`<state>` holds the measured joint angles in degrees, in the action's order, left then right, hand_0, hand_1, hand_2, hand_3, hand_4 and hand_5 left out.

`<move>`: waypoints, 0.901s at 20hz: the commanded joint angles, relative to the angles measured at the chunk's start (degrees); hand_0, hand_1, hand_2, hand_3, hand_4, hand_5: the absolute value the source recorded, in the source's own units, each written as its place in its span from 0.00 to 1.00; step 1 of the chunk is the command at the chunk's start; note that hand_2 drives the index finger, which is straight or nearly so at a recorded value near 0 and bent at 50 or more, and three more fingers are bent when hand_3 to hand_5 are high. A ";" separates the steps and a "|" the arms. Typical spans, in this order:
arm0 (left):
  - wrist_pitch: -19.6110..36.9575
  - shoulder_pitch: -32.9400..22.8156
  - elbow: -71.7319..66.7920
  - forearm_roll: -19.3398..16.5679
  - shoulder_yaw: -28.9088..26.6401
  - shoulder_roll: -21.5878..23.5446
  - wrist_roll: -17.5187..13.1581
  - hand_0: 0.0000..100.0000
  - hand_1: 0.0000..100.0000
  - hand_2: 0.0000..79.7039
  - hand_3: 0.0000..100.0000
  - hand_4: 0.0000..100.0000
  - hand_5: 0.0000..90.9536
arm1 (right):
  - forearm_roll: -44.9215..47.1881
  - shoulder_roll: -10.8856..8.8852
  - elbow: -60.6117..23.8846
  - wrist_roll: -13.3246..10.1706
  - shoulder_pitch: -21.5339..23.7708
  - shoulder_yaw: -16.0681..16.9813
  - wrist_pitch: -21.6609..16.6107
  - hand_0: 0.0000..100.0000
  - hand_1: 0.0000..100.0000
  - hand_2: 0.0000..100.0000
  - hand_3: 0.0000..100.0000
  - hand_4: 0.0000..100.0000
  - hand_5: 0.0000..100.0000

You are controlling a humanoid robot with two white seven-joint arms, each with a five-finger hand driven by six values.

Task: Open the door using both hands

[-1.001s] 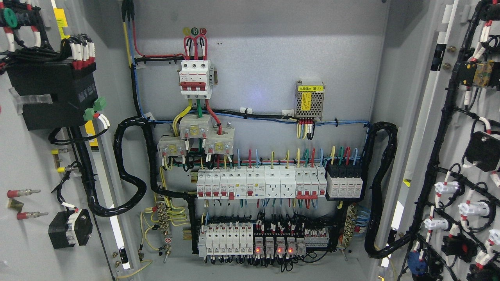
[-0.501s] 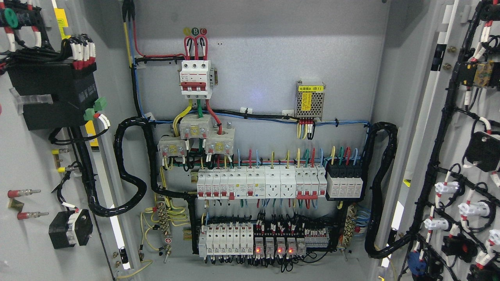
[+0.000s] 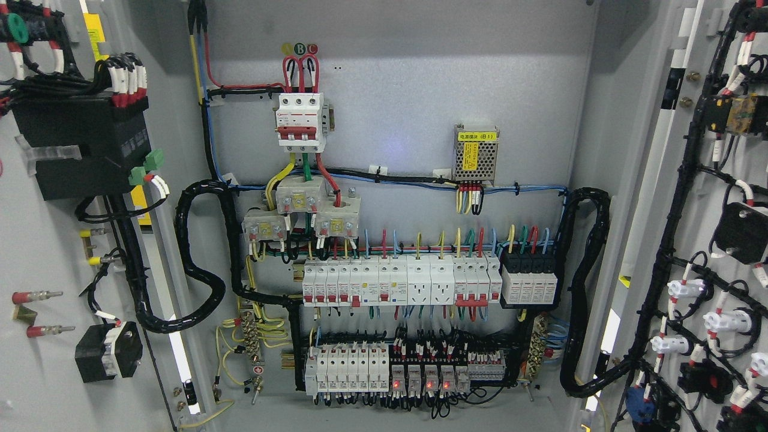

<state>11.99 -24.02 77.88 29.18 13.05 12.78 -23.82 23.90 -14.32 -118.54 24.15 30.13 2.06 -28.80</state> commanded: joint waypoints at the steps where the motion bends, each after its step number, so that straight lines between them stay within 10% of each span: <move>1: 0.23 -4.71 29.68 0.00 -4.17 5.59 -0.43 0.00 0.00 0.00 0.02 0.00 0.00 | 2.37 -2.82 -1.26 -0.24 -1.65 7.61 -0.12 0.23 0.00 0.00 0.00 0.00 0.00; 8: 0.66 -4.72 37.34 0.09 -10.06 5.59 -0.96 0.00 0.00 0.00 0.02 0.00 0.00 | 4.93 -4.92 -1.35 -0.42 -4.99 13.76 0.77 0.23 0.00 0.00 0.00 0.00 0.00; 18: 7.61 -4.37 39.80 0.53 -15.85 5.33 -5.88 0.00 0.00 0.00 0.02 0.00 0.00 | 4.93 -8.36 -1.35 -0.51 -7.28 13.67 1.03 0.23 0.00 0.00 0.00 0.00 0.00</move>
<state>18.73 -28.37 107.91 29.34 3.74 17.29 -29.40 28.60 -19.50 -119.60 23.68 24.16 12.44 -27.81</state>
